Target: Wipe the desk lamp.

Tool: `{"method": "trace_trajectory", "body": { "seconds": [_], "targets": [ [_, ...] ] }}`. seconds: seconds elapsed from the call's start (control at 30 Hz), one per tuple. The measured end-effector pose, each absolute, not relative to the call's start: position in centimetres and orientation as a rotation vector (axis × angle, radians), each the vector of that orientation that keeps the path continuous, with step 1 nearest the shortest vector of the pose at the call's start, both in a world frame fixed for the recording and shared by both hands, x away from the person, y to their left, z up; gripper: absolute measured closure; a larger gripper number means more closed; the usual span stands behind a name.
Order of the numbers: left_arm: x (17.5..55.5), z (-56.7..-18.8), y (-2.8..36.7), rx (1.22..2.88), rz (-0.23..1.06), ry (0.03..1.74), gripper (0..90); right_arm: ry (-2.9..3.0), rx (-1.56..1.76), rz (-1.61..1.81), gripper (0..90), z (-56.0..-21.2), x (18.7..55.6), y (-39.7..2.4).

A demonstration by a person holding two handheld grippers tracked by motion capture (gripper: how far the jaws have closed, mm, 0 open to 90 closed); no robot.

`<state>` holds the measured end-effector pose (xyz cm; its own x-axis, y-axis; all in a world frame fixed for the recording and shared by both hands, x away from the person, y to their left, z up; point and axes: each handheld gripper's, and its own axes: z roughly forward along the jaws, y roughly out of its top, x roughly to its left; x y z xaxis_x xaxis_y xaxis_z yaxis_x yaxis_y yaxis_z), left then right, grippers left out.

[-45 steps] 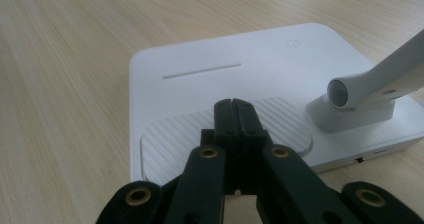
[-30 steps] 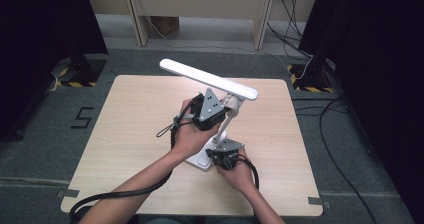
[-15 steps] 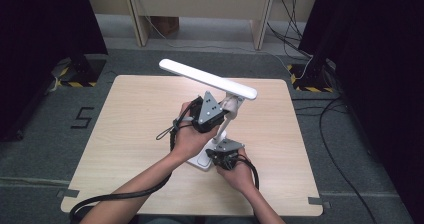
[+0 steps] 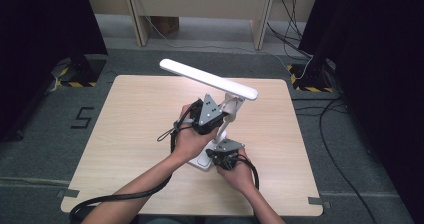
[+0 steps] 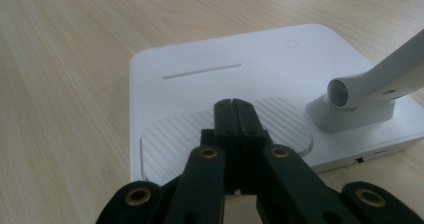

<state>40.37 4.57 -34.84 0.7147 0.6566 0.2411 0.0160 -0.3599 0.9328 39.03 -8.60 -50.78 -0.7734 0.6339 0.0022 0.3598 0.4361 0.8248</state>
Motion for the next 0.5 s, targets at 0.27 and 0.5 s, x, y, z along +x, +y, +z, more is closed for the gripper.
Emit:
{"method": "trace_trajectory", "body": {
  "seconds": [0.27, 0.5],
  "targets": [
    [40.4, -35.4, 4.6, 1.839, 0.738, 0.533, 80.6, 2.385, 0.856, 1.255, 90.0, -50.8, 39.0, -8.6],
    [40.5, -36.0, 4.7, 1.845, 0.732, 0.546, 80.7, 2.384, 0.856, 1.255, 90.0, -50.8, 39.0, -8.6]
  ]
}}
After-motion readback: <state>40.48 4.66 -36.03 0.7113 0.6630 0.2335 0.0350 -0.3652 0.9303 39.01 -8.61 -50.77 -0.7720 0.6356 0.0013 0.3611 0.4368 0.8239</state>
